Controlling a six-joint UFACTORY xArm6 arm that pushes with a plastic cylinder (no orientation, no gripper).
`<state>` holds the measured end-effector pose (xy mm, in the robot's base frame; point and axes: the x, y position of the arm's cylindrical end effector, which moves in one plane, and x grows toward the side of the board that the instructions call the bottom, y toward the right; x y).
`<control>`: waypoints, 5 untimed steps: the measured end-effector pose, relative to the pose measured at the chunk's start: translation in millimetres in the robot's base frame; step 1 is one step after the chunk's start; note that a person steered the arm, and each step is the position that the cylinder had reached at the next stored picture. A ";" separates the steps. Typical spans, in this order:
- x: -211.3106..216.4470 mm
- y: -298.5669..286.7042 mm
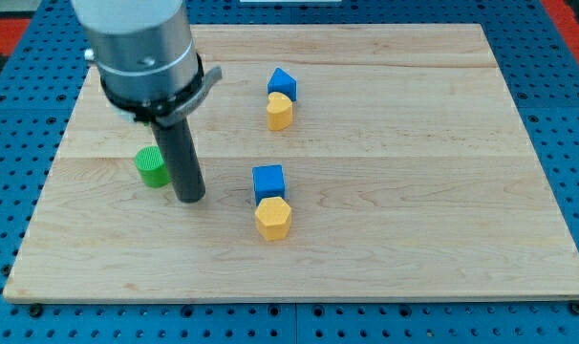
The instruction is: Move blue triangle and yellow heart towards the top of the blue cube
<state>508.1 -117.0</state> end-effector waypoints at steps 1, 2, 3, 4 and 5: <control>-8.1 -37.1; -36.2 -51.3; -60.3 -53.3; -54.3 10.2; -98.4 113.6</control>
<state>409.6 -3.4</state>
